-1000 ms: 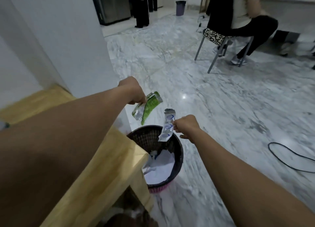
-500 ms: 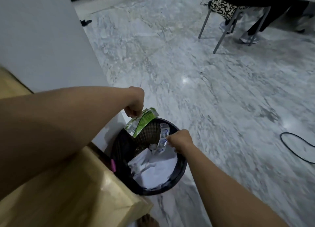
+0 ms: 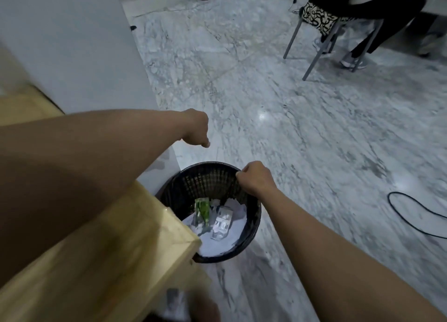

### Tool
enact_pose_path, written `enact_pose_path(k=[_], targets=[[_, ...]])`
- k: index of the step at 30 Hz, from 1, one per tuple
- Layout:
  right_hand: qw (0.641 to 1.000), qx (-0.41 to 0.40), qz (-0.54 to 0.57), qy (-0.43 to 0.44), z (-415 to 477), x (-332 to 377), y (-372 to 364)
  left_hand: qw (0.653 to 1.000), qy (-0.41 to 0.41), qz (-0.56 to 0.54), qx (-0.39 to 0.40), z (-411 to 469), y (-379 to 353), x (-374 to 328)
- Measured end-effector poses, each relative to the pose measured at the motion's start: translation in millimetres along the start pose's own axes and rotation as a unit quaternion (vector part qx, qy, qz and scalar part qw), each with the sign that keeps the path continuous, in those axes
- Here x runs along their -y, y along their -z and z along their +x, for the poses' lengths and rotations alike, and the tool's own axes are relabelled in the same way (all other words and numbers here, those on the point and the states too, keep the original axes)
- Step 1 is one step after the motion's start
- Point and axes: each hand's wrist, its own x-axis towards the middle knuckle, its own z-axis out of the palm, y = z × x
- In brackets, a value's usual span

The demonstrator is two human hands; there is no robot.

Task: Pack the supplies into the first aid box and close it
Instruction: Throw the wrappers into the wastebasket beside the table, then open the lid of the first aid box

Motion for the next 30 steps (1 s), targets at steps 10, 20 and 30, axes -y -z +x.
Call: enact_pose_path(k=[10,20,30], targets=[[0.962,-0.063,-0.180,0.196,-111.1,102.2,98.0,0.975,0.000,0.108,-0.193,-148.8,40.6,8.9],[0.909,-0.106,-0.248,0.319,-247.4,179.4,132.2,0.930,0.093,0.154,-0.320,-336.6,48.1,43.6],[0.857,-0.079,-0.254,0.441,-360.1,227.4,94.0,0.905,0.195,0.097,-0.365,-494.3,8.6,85.2]])
